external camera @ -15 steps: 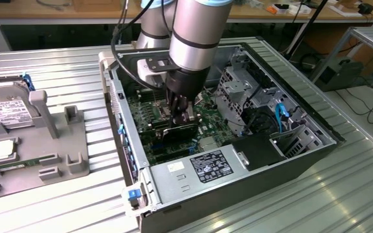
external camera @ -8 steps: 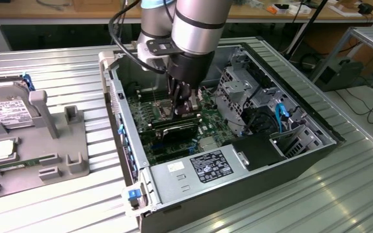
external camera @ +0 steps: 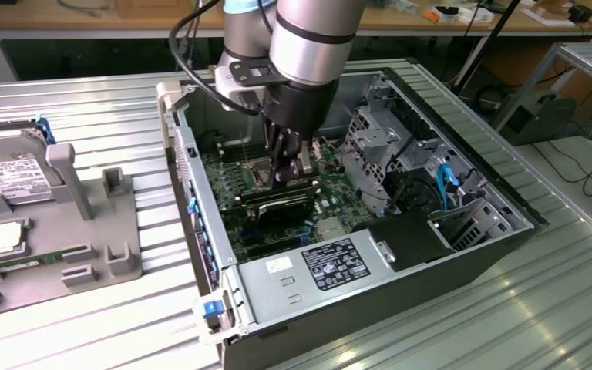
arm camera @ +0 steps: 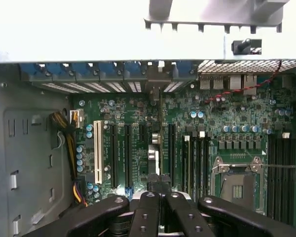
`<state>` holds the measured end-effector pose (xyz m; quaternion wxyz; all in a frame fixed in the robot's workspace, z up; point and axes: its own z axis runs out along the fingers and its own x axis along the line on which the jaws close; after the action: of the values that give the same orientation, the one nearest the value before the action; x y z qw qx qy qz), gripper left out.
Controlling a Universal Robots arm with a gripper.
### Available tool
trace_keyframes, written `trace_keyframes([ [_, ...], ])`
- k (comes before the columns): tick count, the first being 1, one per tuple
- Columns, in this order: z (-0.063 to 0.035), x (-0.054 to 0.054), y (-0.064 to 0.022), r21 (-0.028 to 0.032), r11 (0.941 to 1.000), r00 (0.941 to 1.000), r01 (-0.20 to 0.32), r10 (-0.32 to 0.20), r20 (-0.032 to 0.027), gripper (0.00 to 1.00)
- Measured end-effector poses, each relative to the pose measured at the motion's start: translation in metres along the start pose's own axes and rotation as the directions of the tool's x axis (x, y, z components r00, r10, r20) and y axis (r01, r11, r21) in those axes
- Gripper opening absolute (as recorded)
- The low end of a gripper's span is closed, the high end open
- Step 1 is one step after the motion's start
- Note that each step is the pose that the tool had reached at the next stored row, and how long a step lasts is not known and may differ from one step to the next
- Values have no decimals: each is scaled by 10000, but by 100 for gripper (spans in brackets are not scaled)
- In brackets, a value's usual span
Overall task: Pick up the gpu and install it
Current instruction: 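Press down on the gpu until it lock into place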
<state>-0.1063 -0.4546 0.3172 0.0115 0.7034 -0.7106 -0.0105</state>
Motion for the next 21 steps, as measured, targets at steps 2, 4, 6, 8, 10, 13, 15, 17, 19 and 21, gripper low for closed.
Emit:
trace_keyframes([
  [2,3,-1,117,0,10000,10000,0,0,0,11],
  [4,6,-3,199,0,10000,10000,-1,1,1,11],
  [6,9,-5,279,0,10000,10000,0,0,0,11],
  [8,14,-6,388,0,10000,10000,-1,1,1,11],
  [10,21,-5,454,0,10000,10000,0,0,1,11],
  [13,82,-11,522,0,10000,10000,9,-9,4,11],
  [15,125,-29,541,0,10000,10000,9,-9,3,11],
  [17,146,-80,548,0,10000,10000,9,-9,4,11],
  [19,183,-147,607,1,10000,10000,9,-9,5,11],
  [21,185,-164,630,0,10000,10000,9,-9,3,11],
])
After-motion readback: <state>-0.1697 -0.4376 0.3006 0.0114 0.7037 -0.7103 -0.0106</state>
